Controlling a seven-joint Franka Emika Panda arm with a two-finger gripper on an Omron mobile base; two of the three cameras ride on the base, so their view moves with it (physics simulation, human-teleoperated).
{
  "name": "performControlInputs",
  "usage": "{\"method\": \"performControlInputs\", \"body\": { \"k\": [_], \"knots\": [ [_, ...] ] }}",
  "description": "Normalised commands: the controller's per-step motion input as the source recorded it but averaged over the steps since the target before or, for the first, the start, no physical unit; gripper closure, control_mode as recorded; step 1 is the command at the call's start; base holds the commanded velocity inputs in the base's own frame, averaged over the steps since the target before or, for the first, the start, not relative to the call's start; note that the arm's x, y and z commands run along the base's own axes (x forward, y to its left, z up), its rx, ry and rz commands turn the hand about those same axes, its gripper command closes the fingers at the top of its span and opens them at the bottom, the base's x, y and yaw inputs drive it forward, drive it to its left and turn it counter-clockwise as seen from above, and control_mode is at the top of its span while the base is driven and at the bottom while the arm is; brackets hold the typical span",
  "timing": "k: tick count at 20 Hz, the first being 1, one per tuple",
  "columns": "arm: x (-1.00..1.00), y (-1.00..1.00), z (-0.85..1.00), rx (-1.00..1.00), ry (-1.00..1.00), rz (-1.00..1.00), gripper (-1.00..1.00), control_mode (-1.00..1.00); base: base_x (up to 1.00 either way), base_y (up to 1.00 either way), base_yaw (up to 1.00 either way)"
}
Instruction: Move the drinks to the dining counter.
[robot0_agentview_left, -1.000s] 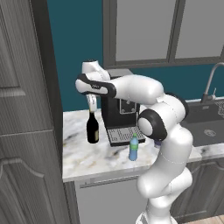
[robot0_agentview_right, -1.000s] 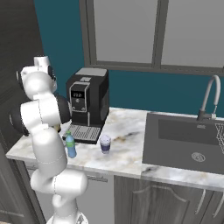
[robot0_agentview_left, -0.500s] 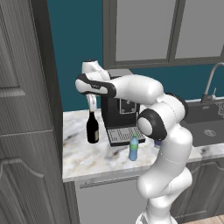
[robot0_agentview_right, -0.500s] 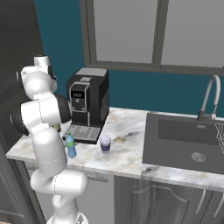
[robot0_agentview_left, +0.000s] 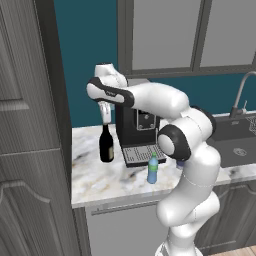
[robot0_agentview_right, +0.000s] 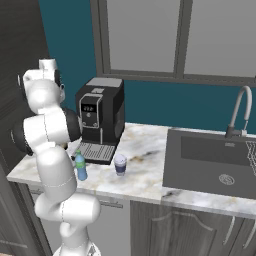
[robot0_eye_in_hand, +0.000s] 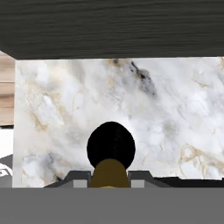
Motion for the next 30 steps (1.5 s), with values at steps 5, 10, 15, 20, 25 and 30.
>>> {"method": "performControlInputs", "body": {
  "k": [5, 10, 15, 20, 25, 30],
  "knots": [
    [-0.18, 0.00, 0.64, 0.00, 0.01, -0.04, 1.00, -1.00, 0.00, 0.00, 0.00],
    [-0.30, 0.00, 0.64, -0.07, -0.05, -0.05, 1.00, -1.00, 0.00, 0.00, 0.00],
    [-0.64, 0.00, 0.38, -0.03, -0.08, -0.05, 1.00, -1.00, 0.00, 0.00, 0.00],
    [-0.83, 0.00, 0.34, 0.00, -0.21, -0.06, 1.00, -1.00, 0.00, 0.00, 0.00],
    [-0.80, -0.19, 0.15, 0.01, -0.38, -0.13, 1.00, -1.00, 0.00, 0.00, 0.00],
    [-0.73, -0.52, 0.05, 0.06, -0.28, -0.21, 1.00, -1.00, 0.00, 0.00, 0.00]
  ]
}}
